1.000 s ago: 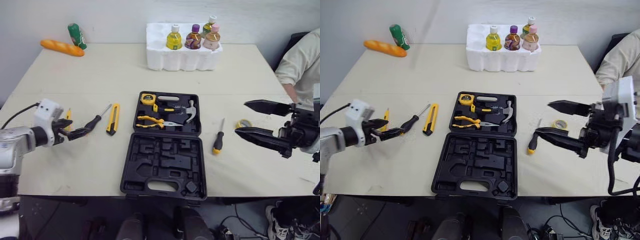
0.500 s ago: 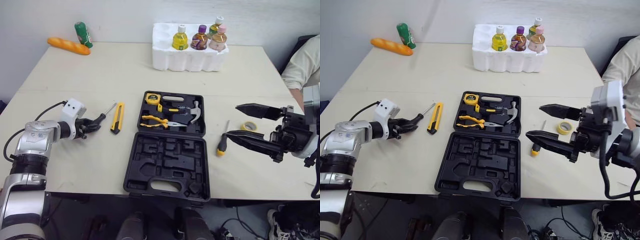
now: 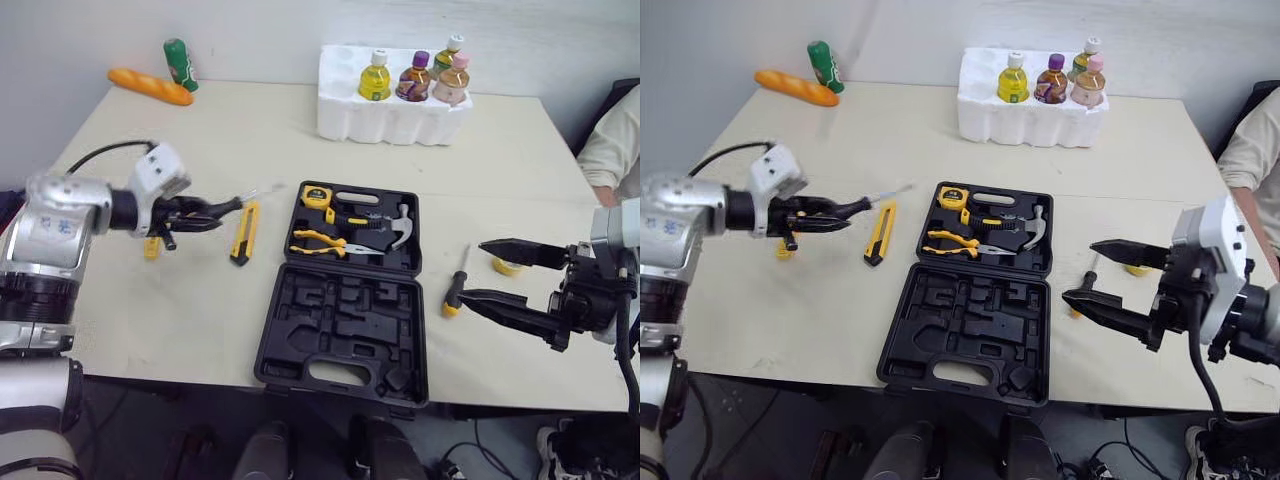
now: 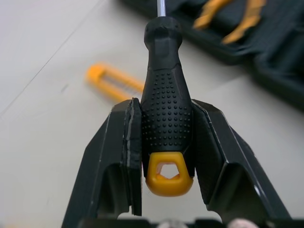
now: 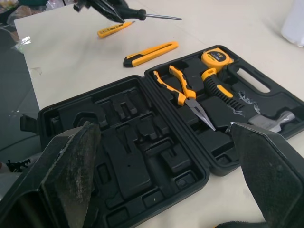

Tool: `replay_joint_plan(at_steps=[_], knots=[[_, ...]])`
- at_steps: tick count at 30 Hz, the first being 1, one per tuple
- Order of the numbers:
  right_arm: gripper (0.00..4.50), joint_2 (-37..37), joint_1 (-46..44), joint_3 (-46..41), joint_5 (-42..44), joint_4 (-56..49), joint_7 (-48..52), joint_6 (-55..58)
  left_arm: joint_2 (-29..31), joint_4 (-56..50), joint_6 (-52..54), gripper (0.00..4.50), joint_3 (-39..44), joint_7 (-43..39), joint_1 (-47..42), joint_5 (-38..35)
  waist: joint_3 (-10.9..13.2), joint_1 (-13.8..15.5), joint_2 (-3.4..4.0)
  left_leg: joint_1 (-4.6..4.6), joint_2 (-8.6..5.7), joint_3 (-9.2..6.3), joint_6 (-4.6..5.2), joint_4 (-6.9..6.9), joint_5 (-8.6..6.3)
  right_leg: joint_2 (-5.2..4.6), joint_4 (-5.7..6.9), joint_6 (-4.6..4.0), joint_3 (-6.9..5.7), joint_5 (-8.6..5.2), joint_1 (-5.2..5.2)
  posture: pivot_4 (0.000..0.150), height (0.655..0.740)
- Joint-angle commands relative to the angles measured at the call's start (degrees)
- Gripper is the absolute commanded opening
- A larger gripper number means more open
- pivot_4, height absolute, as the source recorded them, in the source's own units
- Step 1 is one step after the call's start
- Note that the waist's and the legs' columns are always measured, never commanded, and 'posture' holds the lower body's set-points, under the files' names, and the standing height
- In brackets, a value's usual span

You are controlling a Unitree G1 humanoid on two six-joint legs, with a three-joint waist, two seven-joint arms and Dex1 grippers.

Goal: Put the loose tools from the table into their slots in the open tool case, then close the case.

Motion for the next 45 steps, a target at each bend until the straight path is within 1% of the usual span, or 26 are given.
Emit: replay_joint_plan(at_steps=[1,3,6,9,12,16,20,25,27,36,42,43,44,45], knots=[[4.5,0.05,2.36,-3.42,-0.34,-2.34,-0.07,-0.55,-2.52,-6.46,-1.18,1.01,-6.35,-5.66,-1.3,0.82,0.0,-0.06,-0.01,0.0,0.0,0.0,0.01,0.03,0.0,0.01,0.0,0.01,-0.01,0.0,0.01,0.15,0.7367],[4.5,0.12,4.58,-4.01,-1.27,-3.44,-0.73,-0.06,-4.97,-7.96,0.03,1.01,-9.18,-6.91,-2.97,1.26,0.01,-0.16,-0.01,0.0,0.03,0.0,0.01,0.14,0.01,0.07,0.03,0.01,-0.03,0.0,0.03,0.15,0.7367],[4.5,0.53,7.31,-5.99,-0.95,-4.86,-1.01,0.1,-8.36,-8.7,0.56,1.01,-13.74,-7.08,-5.4,4.1,0.01,-0.23,-0.01,-0.11,0.13,-0.03,0.05,0.45,-0.01,0.27,0.11,0.01,-0.03,0.0,0.02,0.15,0.7367],[4.5,1.31,9.03,-7.63,0.04,-6.01,-2.44,0.19,-9.52,-9.26,-0.43,1.01,-17.46,-8.92,-6.65,6.52,0.0,-0.32,0.0,-0.2,0.22,-0.06,0.09,0.65,-0.07,0.4,0.13,0.03,0.0,0.02,0.02,0.15,0.7367],[4.5,1.84,11.09,-8.88,0.35,-7.2,-2.61,0.15,-10.97,-7.83,-1.99,1.01,-18.88,-8.17,-7.53,8.82,0.0,-0.23,0.0,-0.2,0.23,-0.05,0.13,0.66,-0.09,0.42,0.13,0.03,0.04,0.02,0.01,0.15,0.7367],[4.5,1.97,12.99,-10.21,-0.44,-7.4,-2.32,-0.47,-13.93,-4.29,-7.21,1.01,-18.03,-6.03,-7.96,9.94,0.01,-0.06,-0.01,-0.3,0.22,-0.13,0.16,0.75,-0.11,0.41,0.11,0.07,0.02,0.04,0.0,0.15,0.7367],[4.5,2.17,13.14,-10.39,-1.22,-6.02,-2.49,-1.11,-15.1,-1.44,-7.91,1.01,-18.4,-5.79,-8.47,11.14,0.01,-0.15,-0.01,-0.39,0.2,-0.17,0.22,0.79,-0.14,0.38,0.05,0.11,0.0,0.06,-0.02,0.15,0.7367],[4.5,2.65,13.97,-9.96,-2.51,-5.65,-1.72,-2.1,-15.87,-0.1,-9.52,1.01,-19.16,-5.97,-7.84,12.9,0.01,-0.06,-0.01,-0.4,0.2,-0.17,0.22,0.8,-0.14,0.4,0.07,0.12,-0.02,0.06,-0.04,0.15,0.7367],[4.5,3.22,13.54,-9.76,-2.12,-5.29,-2.07,-2.58,-16.54,0.32,-8.63,1.01,-19.23,-5.94,-7.84,13.27,0.01,-0.06,-0.01,-0.4,0.18,-0.16,0.23,0.82,-0.14,0.4,0.07,0.13,-0.02,0.07,-0.04,0.15,0.7367],[4.5,4.35,13.93,-8.63,-2.67,-5.23,-2.22,-3.75,-17.21,-0.72,-9.13,1.01,-19.9,-4.31,-6.44,17.21,0.0,-0.07,-0.01,-0.42,0.17,-0.17,0.25,0.85,-0.14,0.38,0.09,0.15,-0.01,0.08,-0.04,0.15,0.7367],[4.5,5.29,14.81,-8.02,-3.63,-5.03,-1.86,-4.28,-17.74,-2.54,-8.19,1.01,-19.08,-5.35,-5.7,15.96,0.0,-0.06,0.0,-0.42,0.16,-0.18,0.25,0.85,-0.14,0.36,0.09,0.15,-0.01,0.08,-0.03,0.15,0.7367],[4.5,5.35,15.03,-8.01,-3.54,-5.21,-1.8,-4.28,-17.37,-3.11,-7.83,2.03,-18.47,-6.3,-5.66,14.94,0.0,-0.06,0.0,-0.42,0.16,-0.18,0.25,0.85,-0.14,0.36,0.09,0.15,-0.01,0.08,-0.03,0.15,0.7367],[4.5,5.36,15.19,-8.01,-3.45,-5.36,-1.8,-4.28,-16.97,-3.65,-7.55,2.33,-17.86,-7.11,-5.62,14.02,0.0,-0.07,0.0,-0.42,0.16,-0.18,0.25,0.85,-0.14,0.36,0.09,0.15,-0.01,0.08,-0.03,0.15,0.7367],[4.5,5.36,15.41,-8.17,-3.32,-5.5,-1.75,-4.28,-16.6,-4.34,-7.3,2.81,-16.94,-7.89,-5.51,12.79,0.0,-0.07,0.0,-0.42,0.16,-0.18,0.25,0.85,-0.14,0.36,0.09,0.15,-0.01,0.08,-0.03,0.15,0.7367]])
